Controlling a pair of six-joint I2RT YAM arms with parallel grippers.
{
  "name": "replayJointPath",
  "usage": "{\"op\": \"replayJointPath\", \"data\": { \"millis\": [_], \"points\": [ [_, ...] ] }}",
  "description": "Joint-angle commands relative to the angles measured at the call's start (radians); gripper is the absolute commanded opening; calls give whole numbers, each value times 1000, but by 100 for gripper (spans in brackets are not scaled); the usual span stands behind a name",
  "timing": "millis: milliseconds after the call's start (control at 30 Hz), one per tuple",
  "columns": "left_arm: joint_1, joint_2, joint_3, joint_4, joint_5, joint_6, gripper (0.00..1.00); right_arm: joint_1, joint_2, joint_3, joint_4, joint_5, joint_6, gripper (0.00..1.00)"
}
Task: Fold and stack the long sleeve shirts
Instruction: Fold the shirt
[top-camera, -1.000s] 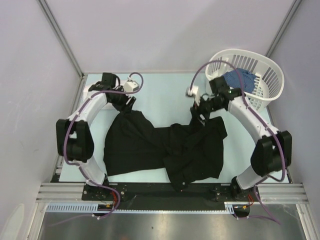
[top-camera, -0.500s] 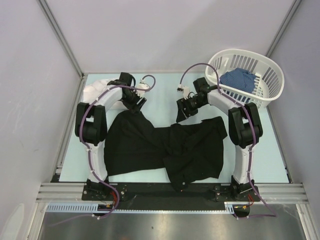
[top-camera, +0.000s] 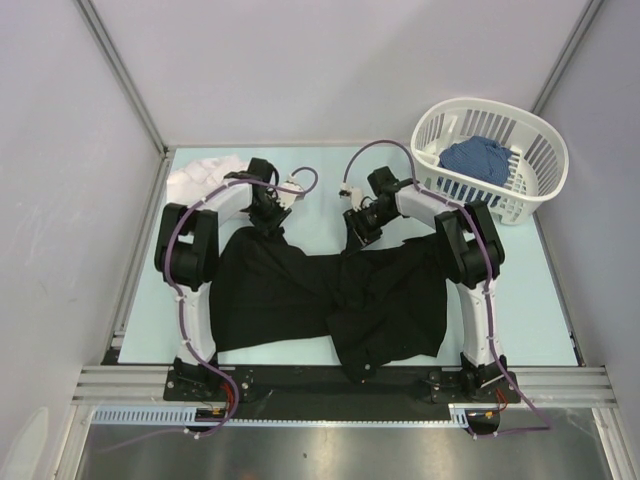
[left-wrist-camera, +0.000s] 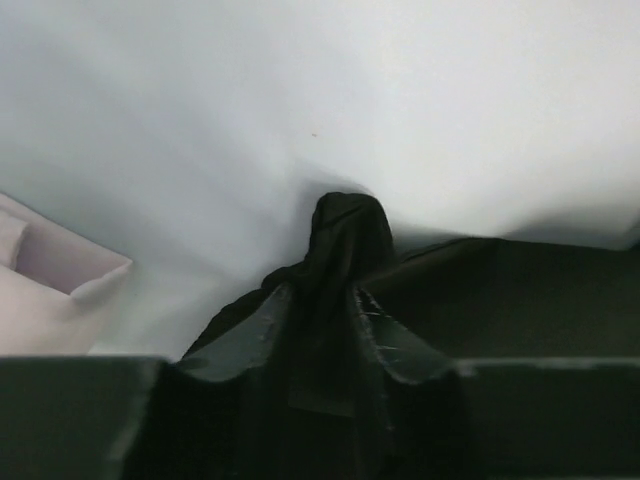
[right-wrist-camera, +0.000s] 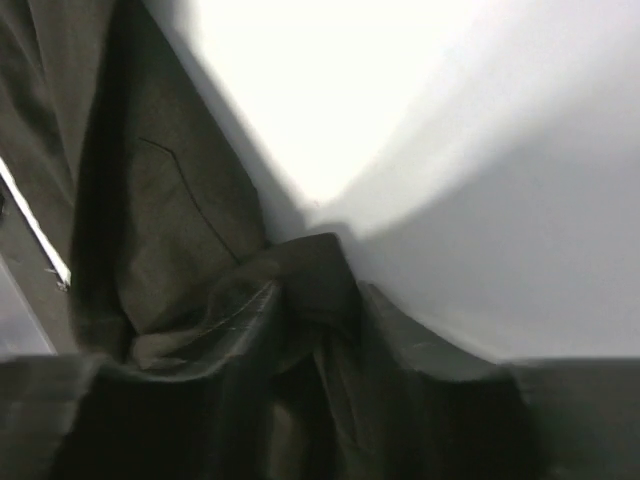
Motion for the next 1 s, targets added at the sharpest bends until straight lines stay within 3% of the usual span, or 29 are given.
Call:
{"op": "replayJointPath", "data": {
  "millis": [0,67,200,267,367,400,567,600,633,733,867,967],
  "points": [
    [-2,-47,-53,-6,3,14,22,0,-32,34,8,-29,28,32],
    [0,-56,-69,-6,19,11,15,0,-69,33,11,-43,34,21],
    [0,-91,-105,-6,27,8,0,-2,-127,34,8,-52,42,17],
    [0,-114,-135,-1,28,13,0,-2,-149,28,16,-51,46,22],
    [1,-141,-172,5,36,16,0,-3,-173,14,23,-49,52,43],
    [1,-150,-180,14,36,17,0,-3,-177,11,25,-46,54,42],
    [3,-176,-204,16,39,6,0,-10,-181,-12,77,-49,80,11],
    [3,-180,-207,19,37,6,0,-11,-181,-13,79,-43,77,11],
    [3,-184,-214,22,37,6,0,-10,-177,-13,79,-23,77,14],
    [4,-193,-220,28,36,0,0,-10,-161,-15,71,17,74,37],
    [4,-194,-223,30,39,-7,0,-5,-106,-7,51,43,63,50],
    [4,-200,-229,28,37,-9,0,-3,-82,-16,69,55,58,51]
  ]
}}
